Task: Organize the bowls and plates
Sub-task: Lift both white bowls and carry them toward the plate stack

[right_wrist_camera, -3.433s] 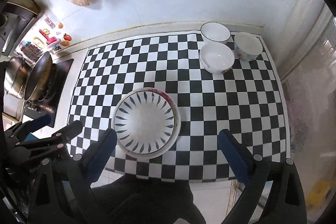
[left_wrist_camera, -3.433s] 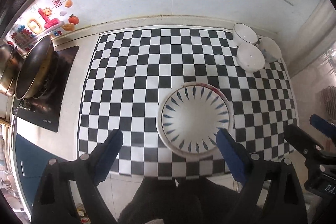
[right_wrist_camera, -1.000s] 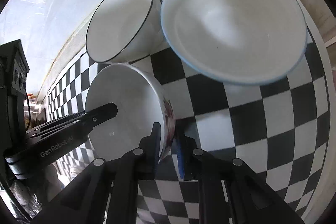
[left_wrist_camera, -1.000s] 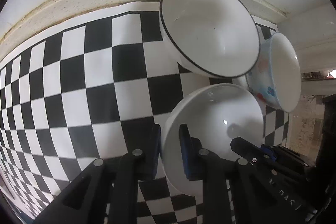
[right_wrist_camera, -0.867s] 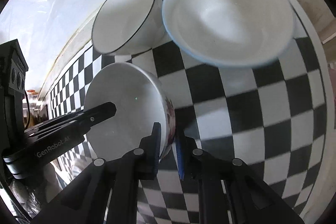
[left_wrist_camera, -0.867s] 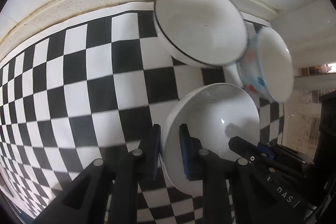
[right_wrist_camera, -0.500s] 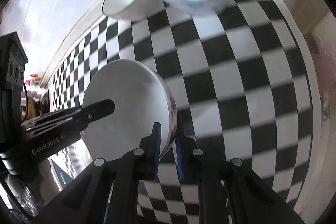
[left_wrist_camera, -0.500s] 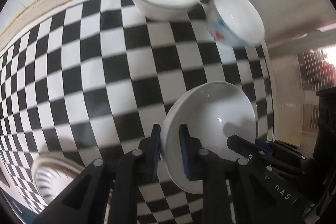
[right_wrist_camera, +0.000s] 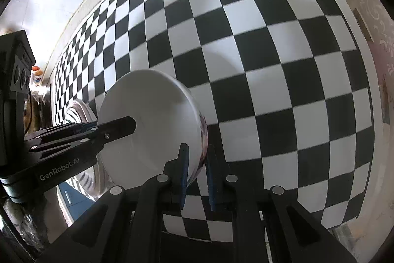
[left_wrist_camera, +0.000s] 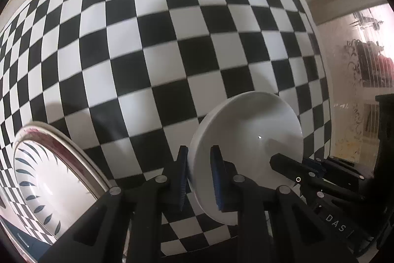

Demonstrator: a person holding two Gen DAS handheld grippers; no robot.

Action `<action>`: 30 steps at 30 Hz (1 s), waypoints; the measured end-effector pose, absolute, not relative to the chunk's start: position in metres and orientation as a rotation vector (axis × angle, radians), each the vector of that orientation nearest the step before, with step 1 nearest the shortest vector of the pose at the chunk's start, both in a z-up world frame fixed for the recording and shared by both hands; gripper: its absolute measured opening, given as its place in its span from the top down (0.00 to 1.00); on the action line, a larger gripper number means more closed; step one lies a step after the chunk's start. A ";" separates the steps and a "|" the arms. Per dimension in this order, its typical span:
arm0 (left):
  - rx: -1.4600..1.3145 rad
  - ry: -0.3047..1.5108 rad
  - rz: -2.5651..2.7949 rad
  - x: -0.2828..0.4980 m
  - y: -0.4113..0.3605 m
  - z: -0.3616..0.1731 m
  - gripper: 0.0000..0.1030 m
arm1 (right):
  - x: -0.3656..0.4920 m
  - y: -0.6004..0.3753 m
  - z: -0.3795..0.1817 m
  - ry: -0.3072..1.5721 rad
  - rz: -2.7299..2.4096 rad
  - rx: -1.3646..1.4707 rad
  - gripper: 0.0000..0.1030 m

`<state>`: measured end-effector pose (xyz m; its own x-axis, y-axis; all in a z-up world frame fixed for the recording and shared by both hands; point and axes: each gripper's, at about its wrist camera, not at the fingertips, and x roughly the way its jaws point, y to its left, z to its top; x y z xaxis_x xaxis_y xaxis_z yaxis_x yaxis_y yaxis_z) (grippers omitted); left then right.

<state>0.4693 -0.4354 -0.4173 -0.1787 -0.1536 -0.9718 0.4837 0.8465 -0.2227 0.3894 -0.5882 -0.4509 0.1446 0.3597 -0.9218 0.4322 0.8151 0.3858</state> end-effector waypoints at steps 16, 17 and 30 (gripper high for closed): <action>0.265 1.686 -0.562 0.453 -0.425 -0.435 0.85 | 0.397 -0.565 -0.464 1.483 -0.065 0.617 0.86; 0.263 1.691 -0.561 0.453 -0.425 -0.435 0.85 | 0.397 -0.566 -0.464 1.486 -0.064 0.619 0.86; 0.146 1.620 -0.451 0.479 -0.387 -0.361 0.82 | 0.410 -0.636 -0.397 1.388 -0.101 0.649 0.55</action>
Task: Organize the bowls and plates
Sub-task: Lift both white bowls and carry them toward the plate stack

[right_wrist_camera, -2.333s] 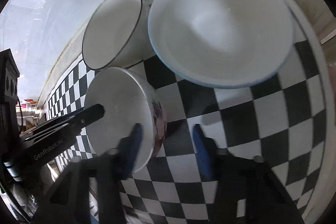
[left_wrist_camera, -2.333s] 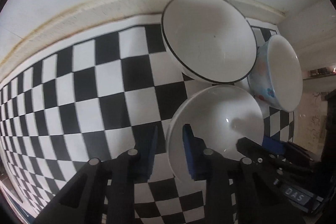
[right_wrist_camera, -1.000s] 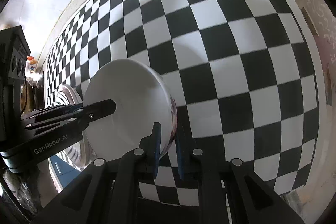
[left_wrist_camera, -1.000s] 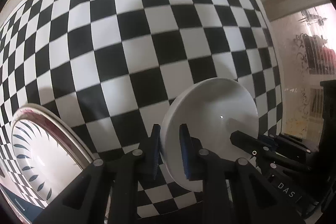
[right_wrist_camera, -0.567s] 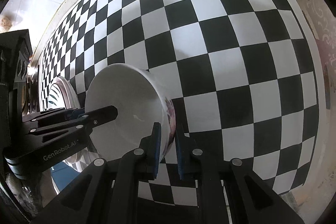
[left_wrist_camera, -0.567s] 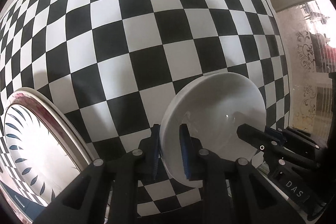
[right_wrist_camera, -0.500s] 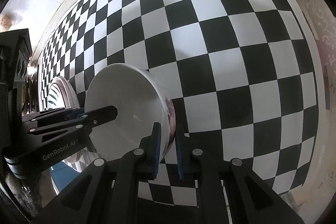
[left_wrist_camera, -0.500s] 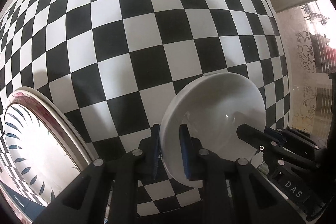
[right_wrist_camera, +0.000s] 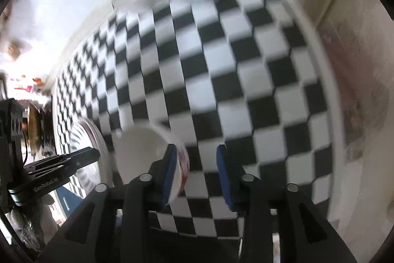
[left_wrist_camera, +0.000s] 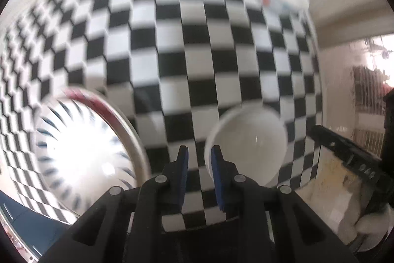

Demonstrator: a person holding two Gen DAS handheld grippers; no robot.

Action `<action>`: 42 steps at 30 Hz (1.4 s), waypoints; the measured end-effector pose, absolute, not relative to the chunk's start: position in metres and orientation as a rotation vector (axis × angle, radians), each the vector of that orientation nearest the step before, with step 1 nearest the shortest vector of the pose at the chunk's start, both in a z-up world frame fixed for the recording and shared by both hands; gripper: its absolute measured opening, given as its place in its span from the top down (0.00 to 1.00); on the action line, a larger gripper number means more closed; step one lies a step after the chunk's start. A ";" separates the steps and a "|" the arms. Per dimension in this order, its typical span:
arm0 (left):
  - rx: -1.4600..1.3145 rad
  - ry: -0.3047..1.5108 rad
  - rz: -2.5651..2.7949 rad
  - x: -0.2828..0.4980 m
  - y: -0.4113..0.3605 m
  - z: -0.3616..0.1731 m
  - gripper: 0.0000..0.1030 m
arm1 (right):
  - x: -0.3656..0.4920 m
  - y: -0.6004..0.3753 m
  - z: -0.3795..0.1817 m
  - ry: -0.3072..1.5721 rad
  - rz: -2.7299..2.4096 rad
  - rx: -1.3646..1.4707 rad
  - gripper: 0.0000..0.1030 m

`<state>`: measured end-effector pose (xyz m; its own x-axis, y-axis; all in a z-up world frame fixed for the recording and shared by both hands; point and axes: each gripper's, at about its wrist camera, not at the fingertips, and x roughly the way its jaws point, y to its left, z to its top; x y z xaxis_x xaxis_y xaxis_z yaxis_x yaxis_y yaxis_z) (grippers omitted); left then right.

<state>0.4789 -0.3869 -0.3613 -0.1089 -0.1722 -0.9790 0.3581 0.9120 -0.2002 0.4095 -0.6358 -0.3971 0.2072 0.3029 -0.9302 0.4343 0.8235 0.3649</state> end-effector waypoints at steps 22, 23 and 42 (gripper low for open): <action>-0.028 1.533 -0.411 0.714 -0.469 -0.397 0.71 | 0.720 -0.681 -0.404 1.337 0.000 0.401 0.35; -0.029 1.542 -0.412 0.718 -0.471 -0.402 0.71 | 0.727 -0.680 -0.410 1.351 0.006 0.388 0.37; -0.023 1.585 -0.428 0.728 -0.487 -0.441 0.79 | 0.756 -0.672 -0.458 1.457 0.017 0.339 0.92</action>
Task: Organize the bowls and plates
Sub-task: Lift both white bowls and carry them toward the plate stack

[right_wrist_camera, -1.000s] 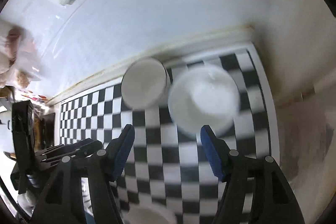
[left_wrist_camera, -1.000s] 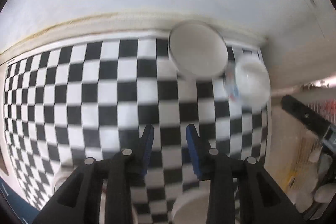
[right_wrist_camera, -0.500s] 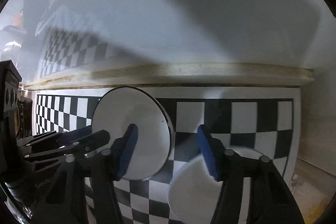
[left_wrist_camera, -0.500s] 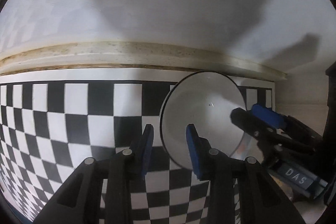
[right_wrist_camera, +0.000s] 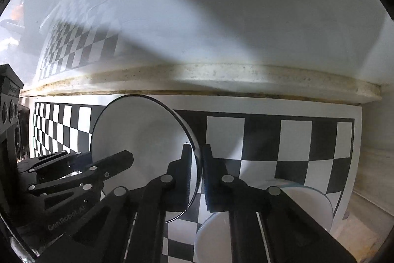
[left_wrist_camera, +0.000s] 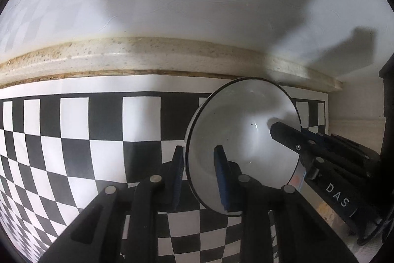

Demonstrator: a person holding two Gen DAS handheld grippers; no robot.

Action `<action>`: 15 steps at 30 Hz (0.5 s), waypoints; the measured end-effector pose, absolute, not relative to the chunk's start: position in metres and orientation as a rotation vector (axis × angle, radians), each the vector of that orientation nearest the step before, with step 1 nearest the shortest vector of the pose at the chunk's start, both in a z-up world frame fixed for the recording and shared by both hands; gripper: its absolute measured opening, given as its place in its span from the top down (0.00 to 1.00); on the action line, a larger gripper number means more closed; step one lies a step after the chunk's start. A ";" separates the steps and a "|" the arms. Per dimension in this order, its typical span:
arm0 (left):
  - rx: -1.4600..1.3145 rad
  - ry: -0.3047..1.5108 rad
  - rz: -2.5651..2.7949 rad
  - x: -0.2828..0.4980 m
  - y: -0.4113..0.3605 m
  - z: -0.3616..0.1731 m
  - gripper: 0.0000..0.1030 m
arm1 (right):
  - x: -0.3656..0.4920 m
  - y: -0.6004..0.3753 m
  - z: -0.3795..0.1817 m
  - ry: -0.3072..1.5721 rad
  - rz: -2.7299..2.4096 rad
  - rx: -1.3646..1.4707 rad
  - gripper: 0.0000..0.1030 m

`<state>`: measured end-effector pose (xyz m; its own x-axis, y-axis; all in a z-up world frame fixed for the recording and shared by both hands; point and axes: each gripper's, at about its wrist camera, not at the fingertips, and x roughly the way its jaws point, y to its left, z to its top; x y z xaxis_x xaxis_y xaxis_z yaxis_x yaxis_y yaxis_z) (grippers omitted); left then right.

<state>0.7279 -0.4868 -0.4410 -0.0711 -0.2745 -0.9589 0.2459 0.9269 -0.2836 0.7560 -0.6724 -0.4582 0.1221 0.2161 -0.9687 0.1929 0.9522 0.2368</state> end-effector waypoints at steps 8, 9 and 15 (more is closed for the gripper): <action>-0.006 1.564 -0.408 0.715 -0.492 -0.438 0.79 | 0.743 -0.662 -0.450 1.462 0.048 0.367 0.92; -0.002 1.559 -0.409 0.712 -0.491 -0.435 0.79 | 0.740 -0.660 -0.449 1.461 0.049 0.367 0.92; 0.013 1.536 -0.413 0.695 -0.486 -0.416 0.79 | 0.722 -0.643 -0.433 1.438 0.051 0.375 0.92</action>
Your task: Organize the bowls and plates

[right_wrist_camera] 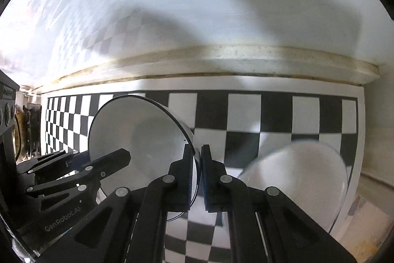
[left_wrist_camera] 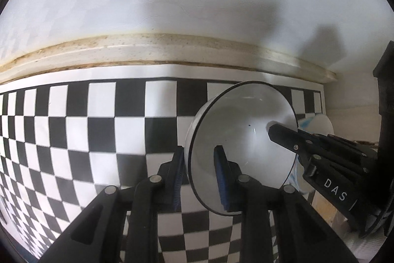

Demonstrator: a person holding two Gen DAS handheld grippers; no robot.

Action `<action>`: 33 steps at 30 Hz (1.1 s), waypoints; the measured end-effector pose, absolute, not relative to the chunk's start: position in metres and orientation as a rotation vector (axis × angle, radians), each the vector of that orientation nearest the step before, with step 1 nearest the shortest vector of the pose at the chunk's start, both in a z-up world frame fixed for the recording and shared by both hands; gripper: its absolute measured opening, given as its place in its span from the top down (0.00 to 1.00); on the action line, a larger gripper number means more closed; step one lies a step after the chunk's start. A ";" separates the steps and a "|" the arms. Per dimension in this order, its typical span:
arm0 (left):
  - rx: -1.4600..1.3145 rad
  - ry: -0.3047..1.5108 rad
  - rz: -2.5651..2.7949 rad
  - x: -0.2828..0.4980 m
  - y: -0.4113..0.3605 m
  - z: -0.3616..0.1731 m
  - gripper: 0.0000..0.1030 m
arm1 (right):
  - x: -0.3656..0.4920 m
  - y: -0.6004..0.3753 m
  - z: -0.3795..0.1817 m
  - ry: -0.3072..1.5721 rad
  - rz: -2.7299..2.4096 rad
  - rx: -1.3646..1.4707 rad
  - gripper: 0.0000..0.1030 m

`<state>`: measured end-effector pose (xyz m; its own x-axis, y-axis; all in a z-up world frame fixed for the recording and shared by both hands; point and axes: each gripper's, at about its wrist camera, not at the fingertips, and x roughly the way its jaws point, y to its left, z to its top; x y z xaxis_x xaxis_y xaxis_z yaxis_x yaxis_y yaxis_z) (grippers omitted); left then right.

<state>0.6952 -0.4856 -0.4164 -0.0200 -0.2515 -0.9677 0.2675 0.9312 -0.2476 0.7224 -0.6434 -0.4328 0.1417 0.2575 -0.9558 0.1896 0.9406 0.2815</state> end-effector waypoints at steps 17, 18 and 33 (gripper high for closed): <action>0.092 1.483 -0.498 0.618 -0.452 -0.350 0.79 | 0.609 -0.629 -0.370 1.380 0.020 0.470 0.92; 0.102 1.487 -0.511 0.610 -0.451 -0.348 0.79 | 0.600 -0.629 -0.367 1.376 0.014 0.477 0.92; 0.234 1.495 -0.663 0.510 -0.440 -0.331 0.79 | 0.440 -0.593 -0.355 1.385 -0.079 0.571 0.92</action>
<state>0.5104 -0.4400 -0.3314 -0.0590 -0.2612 -0.9635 0.5384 0.8044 -0.2511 0.4403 -0.5931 -0.3554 0.2056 0.2745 -0.9393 0.3791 0.8626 0.3351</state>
